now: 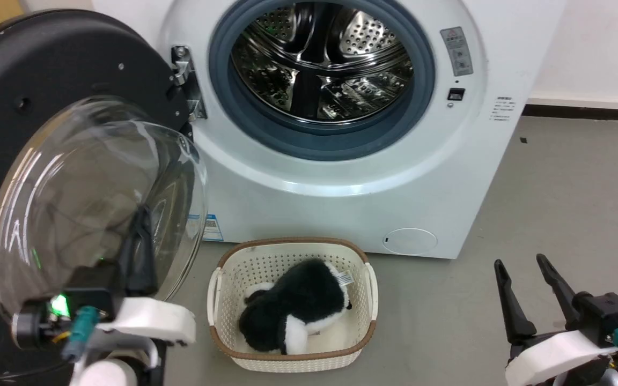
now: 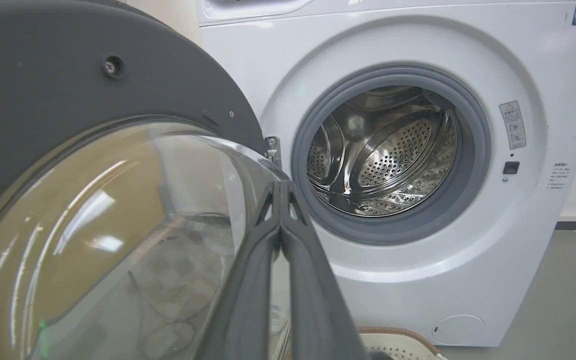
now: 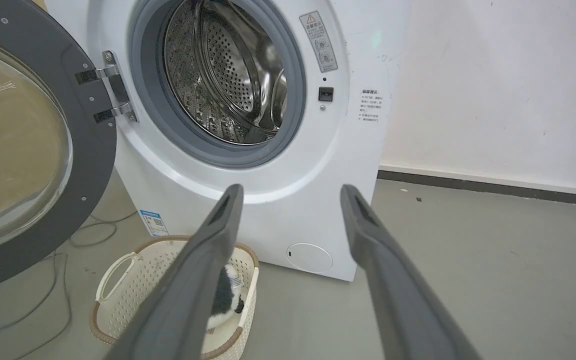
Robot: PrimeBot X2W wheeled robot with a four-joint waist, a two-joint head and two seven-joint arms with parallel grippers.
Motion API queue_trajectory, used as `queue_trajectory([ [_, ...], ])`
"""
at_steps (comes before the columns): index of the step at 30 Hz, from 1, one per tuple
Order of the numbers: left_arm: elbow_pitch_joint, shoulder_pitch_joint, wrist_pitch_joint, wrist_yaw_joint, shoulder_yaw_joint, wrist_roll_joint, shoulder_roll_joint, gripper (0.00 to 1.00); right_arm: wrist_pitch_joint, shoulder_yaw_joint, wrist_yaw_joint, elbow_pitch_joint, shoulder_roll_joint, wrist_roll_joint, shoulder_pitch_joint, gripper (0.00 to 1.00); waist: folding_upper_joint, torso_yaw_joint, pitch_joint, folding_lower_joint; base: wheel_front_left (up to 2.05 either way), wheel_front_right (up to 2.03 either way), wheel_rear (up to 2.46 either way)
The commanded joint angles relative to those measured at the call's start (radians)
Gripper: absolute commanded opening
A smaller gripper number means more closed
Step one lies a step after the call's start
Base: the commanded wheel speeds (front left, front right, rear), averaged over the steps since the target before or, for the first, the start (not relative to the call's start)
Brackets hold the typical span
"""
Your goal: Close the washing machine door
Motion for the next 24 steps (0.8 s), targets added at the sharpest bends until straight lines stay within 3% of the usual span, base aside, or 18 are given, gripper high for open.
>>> queue_trajectory([
  [1,-0.021,-0.031,-0.011,-0.008,0.015,-0.013,0.010,0.00,-0.011,-0.007,0.000,0.006,0.001,0.012,-0.009,1.00,0.0000,0.010,0.002,0.0000,0.00,0.00,0.00],
  [13,-0.070,-0.141,-0.036,-0.081,0.166,-0.127,0.012,0.00,-0.036,-0.043,0.000,0.016,0.001,0.041,-0.010,1.00,0.0000,0.076,0.011,0.0000,0.00,0.00,0.00],
  [24,-0.080,-0.219,-0.057,-0.113,0.289,-0.227,0.048,0.00,-0.057,-0.069,0.000,0.030,0.002,0.063,-0.012,1.00,0.0000,0.149,0.019,0.0000,0.00,0.00,0.00],
])
